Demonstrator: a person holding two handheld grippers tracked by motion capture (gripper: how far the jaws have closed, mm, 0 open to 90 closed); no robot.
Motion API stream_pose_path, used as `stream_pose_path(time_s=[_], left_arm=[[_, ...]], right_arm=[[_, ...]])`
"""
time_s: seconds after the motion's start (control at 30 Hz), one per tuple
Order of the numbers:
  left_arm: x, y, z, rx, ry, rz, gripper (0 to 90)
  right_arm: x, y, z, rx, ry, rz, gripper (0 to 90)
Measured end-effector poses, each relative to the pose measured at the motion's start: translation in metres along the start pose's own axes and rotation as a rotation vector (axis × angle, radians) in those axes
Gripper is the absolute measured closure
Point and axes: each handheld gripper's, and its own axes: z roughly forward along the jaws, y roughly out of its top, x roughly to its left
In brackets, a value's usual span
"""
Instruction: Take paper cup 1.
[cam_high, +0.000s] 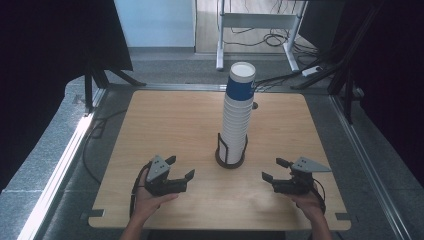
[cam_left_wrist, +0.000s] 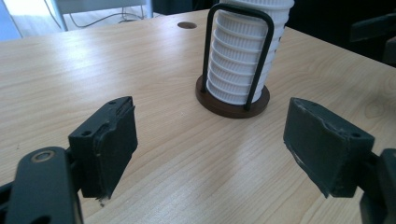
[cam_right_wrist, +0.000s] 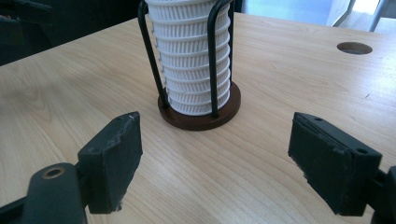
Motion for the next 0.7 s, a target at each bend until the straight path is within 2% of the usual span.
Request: stream_pose_path(time_s=[0.17,0.33,0.47,0.7], left_arm=[[-0.009,0.01,-0.001,0.001,-0.025,0.033,17.2],[-0.006,0.017,0.002,0.005,-0.045,0.033,15.3],[-0.003,0.022,0.009,0.005,-0.056,0.051,15.1],[-0.007,0.042,0.024,-0.012,-0.092,0.063,15.1]], right_arm=[[0.0,-0.001,-0.006,-0.008,-0.01,0.015,19.2],[-0.001,-0.002,-0.011,-0.04,0.002,0.04,20.4],[0.0,-0.004,-0.011,-0.037,-0.002,0.034,20.4],[0.001,-0.004,-0.009,-0.032,-0.012,0.029,21.2]])
